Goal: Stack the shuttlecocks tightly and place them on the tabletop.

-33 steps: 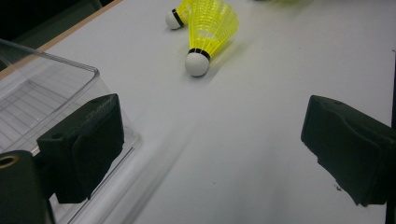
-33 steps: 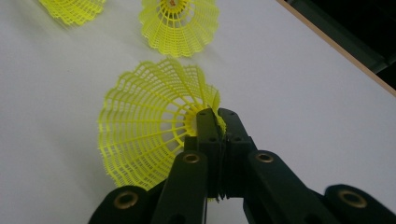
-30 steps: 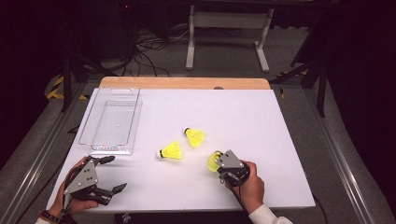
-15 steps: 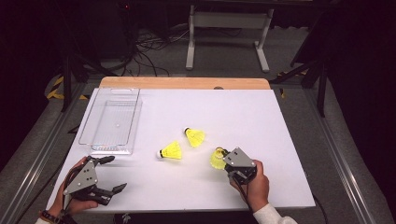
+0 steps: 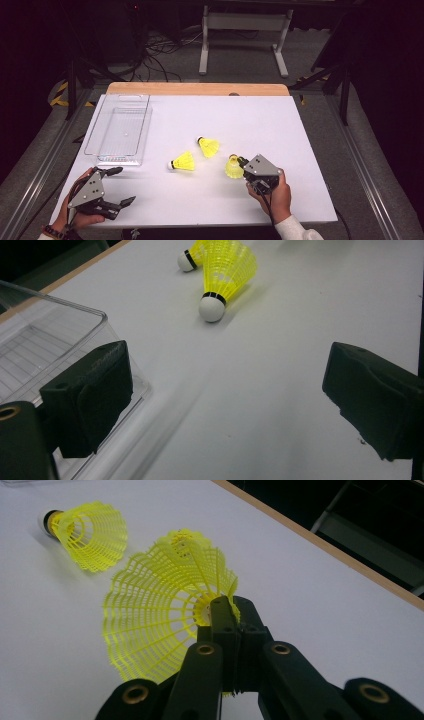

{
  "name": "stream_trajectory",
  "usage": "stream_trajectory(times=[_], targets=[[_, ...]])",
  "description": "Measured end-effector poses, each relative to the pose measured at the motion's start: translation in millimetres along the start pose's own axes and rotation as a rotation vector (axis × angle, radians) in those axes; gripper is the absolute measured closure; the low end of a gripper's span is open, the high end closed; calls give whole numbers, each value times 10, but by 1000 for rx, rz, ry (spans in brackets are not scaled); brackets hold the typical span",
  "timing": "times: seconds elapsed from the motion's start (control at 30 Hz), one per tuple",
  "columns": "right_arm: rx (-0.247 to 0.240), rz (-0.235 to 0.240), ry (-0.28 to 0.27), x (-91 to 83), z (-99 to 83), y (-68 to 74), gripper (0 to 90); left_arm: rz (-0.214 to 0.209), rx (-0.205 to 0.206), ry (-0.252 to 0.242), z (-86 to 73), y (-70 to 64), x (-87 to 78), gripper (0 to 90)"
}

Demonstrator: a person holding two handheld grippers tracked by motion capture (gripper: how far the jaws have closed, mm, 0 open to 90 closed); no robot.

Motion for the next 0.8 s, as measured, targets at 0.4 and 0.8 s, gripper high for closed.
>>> stream_trajectory(times=[0.4,0.8], targets=[[-17,78,-35,30,98,79,898,-2,-1,0,-2,7,-1,71],[-34,153,-67,112,239,247,898,1,-2,-6,2,7,-17,71]])
Point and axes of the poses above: each handheld gripper's, and its own axes: x roughly forward along the jaws, z roughly out of its top, y roughly to its left, the point moved 5 cm from there along x, roughly forward along the jaws, and after that the axes turned 6 degrees about x, right-handed, at the moved point
